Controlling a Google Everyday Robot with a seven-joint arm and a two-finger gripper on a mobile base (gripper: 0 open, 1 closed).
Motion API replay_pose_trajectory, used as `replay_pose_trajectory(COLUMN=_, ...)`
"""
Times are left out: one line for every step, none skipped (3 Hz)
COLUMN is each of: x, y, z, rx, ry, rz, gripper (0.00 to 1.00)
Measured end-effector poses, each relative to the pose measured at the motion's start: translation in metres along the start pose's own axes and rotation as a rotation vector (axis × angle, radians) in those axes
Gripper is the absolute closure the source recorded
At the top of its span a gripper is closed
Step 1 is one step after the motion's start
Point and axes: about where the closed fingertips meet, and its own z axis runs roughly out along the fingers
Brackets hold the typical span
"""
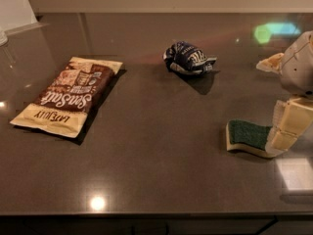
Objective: Move sponge near brown chip bag
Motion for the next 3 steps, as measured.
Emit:
replay_pose_trajectory(x=0.011, y=0.004, z=0.021, rx=-0.013, ry=0.005, rz=-0.004, gripper=0.00)
replay_pose_trajectory(x=0.022, y=0.005, z=0.037, rx=-0.025, ry=0.019, rz=0.002, gripper=0.00)
replay_pose_trajectory(x=0.032, y=0.008, z=0.052, rx=-0.042, ry=0.033, rz=0.011, gripper=0.00)
